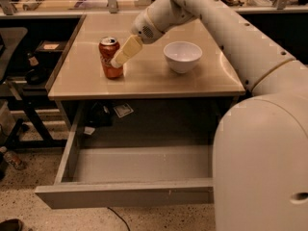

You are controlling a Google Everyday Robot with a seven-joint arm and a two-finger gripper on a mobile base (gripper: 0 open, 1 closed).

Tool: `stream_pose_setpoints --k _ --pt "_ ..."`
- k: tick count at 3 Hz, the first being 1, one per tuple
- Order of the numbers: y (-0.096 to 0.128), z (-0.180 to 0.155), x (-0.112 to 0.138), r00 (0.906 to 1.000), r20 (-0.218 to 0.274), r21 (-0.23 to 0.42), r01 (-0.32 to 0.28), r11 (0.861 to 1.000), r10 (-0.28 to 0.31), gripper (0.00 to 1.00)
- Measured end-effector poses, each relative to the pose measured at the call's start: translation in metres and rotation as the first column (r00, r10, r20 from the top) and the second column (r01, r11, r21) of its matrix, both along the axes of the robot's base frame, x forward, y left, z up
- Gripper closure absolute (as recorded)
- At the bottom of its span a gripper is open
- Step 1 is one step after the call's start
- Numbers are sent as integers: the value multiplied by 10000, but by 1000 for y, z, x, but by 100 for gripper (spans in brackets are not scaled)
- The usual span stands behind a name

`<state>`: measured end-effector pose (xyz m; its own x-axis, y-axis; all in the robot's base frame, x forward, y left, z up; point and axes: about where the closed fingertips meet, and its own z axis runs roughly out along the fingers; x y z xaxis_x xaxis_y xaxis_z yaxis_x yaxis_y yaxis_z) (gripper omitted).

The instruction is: Place coke can into top drawer

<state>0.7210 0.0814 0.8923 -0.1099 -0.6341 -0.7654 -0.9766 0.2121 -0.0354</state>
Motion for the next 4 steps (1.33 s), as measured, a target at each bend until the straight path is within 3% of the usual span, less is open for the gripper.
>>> stream_pose_setpoints --k 1,4 --pt "15 5 7 9998 -27 109 -213 9997 213 0" --pt "52 -7 6 9937 -987 339 -500 9982 531 0"
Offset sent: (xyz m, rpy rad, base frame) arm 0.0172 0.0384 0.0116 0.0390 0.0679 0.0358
